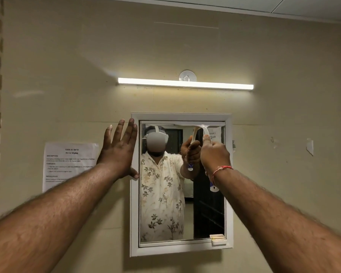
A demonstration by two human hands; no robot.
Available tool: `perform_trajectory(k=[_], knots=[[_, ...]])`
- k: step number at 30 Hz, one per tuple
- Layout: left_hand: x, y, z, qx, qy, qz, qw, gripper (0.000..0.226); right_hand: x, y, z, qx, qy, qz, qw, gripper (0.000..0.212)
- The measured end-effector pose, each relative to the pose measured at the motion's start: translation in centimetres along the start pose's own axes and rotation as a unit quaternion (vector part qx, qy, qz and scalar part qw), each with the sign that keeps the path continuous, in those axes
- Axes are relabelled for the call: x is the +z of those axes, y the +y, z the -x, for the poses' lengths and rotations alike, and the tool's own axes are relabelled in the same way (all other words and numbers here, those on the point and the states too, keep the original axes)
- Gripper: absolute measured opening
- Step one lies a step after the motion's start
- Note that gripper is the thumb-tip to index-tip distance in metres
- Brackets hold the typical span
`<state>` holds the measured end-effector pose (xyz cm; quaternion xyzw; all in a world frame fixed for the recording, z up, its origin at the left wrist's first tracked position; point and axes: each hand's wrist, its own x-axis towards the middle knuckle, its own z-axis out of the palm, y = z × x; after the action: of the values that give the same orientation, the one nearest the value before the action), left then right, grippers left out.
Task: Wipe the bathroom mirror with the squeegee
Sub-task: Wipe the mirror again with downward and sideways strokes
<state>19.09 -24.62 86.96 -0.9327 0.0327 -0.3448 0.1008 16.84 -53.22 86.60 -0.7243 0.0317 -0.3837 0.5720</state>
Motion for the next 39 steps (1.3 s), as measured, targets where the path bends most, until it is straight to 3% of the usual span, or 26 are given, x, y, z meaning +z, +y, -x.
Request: perform_trajectory(k=[17, 27, 33, 39], knots=[[3.1, 0.5, 3.0, 0.009, 0.032, -0.026, 0.999, 0.179, 0.4, 6.0, 3.2, 0.016, -0.005, 0.034, 0.999, 0.046], [10.8, 0.8, 8.8, 0.071, 0.092, -0.017, 0.993, 0.195, 0.3, 10.6, 5.9, 0.027, -0.001, 0.070, 0.997, 0.053], [12.2, 2.2, 10.5, 0.063, 0.060, -0.023, 0.996, 0.191, 0.2, 15.7, 10.0, 0.050, -0.005, 0.072, 0.996, 0.052], [12.2, 3.9, 12.0, 0.032, 0.019, -0.043, 0.998, 0.186, 0.4, 15.9, 10.9, 0.057, 0.004, 0.064, 0.996, 0.055]])
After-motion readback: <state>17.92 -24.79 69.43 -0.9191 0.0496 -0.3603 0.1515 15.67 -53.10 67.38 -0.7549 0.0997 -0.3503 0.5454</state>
